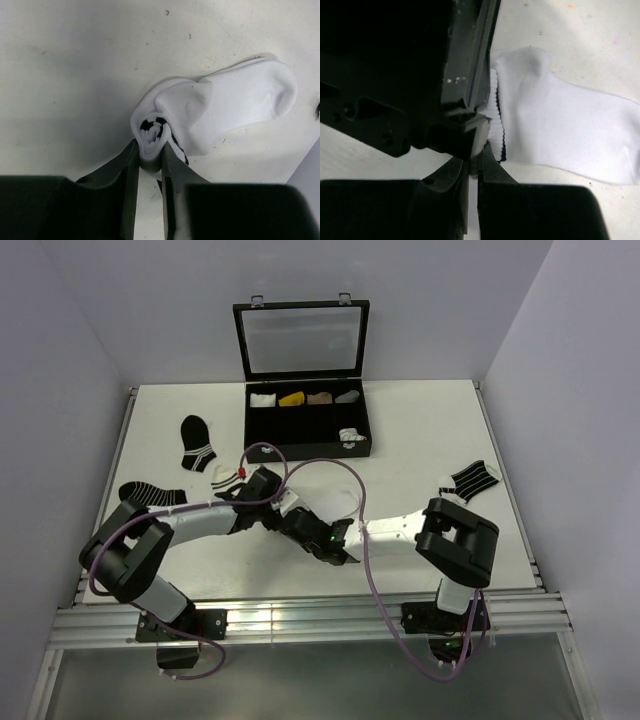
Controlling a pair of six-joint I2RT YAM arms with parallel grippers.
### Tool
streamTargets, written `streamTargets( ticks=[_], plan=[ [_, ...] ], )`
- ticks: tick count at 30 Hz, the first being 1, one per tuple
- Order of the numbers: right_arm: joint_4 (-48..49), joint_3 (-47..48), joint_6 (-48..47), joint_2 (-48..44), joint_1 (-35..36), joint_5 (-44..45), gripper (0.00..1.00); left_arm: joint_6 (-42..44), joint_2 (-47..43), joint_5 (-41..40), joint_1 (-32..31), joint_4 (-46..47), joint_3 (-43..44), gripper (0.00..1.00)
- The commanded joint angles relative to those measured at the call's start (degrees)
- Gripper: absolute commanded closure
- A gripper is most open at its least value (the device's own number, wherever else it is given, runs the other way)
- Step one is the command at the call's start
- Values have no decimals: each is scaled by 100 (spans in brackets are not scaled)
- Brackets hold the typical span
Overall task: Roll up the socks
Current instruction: Roll the sock at the center of the board.
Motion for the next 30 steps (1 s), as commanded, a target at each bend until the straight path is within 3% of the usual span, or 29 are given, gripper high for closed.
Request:
streamTargets(
  ticks=[1,2,5,8,12,18,23,30],
  plan=[
    [-151,-224,337,-170,-249,-1040,100,-94,-447,-383,-156,-225,-310,72],
    [-107,-277,390,-310,-372,-1235,100,-199,-544,-444,-139,-225,-354,56],
    [-19,-427,539,-530,-705,-2017,100,-393,-896,-673,-104,-173,-565,35],
    [25,-532,714,-619,-1031,-3034,100,-656,-1273,-875,-95,-85,-820,28],
    [420,-716,1005,-637,-1803,-4337,100,-859,-1836,-1069,-95,178,-1215,27],
    [1711,-1243,1822,-426,-2709,-6295,100,-701,-1864,-885,-103,635,-1374,28],
    [2634,-1420,2594,328,-3351,-7167,100,-613,-1364,-569,-138,1031,-1269,34],
    [3083,-1543,2974,638,-3581,-7293,100,-534,-976,-533,-200,1181,-1102,39]
  ],
)
